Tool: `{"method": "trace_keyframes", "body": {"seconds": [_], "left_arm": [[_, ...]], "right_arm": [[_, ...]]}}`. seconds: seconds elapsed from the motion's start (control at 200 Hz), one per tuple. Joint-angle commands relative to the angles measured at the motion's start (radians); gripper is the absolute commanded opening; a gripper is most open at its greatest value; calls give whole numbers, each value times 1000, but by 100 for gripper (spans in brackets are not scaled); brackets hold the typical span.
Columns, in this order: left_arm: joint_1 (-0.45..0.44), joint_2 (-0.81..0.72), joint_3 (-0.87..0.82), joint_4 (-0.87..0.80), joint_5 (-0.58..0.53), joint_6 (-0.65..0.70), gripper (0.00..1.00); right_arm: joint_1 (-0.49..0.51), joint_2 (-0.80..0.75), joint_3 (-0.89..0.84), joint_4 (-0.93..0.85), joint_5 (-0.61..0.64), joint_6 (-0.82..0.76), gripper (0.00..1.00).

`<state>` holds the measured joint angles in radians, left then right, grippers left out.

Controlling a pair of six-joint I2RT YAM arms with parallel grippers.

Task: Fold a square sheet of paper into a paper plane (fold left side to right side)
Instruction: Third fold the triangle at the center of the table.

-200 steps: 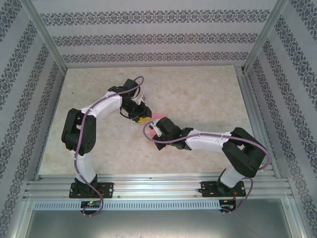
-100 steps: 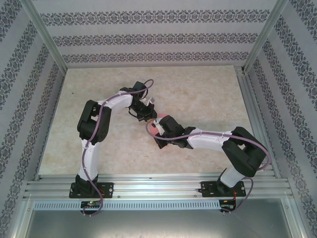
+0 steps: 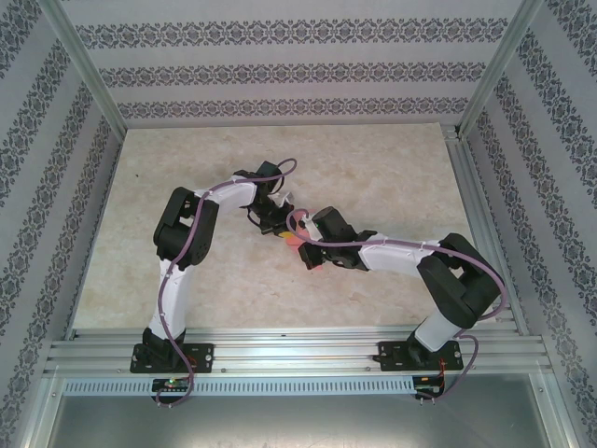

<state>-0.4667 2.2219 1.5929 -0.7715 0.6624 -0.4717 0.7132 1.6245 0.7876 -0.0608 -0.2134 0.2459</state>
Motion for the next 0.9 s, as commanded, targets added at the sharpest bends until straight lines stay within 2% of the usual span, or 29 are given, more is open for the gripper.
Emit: {"method": "trace_keyframes", "body": {"seconds": [0.0, 0.13, 0.39, 0.57, 0.899], "left_arm": [[-12, 18, -18, 8, -58, 36, 5], [-11, 10, 21, 18, -25, 30, 6], [-12, 15, 175, 25, 27, 6, 18], [-19, 85, 230, 36, 50, -6, 18], [-34, 166, 247, -11, -42, 57, 16]], "right_arm": [[-17, 10, 29, -3, -58, 5, 0], [-15, -4, 23, 7, -104, -7, 0], [-9, -5, 4, 31, -130, 6, 0], [-7, -2, 2, 36, -129, 15, 0], [-14, -5, 12, 19, -112, 15, 0]]}}
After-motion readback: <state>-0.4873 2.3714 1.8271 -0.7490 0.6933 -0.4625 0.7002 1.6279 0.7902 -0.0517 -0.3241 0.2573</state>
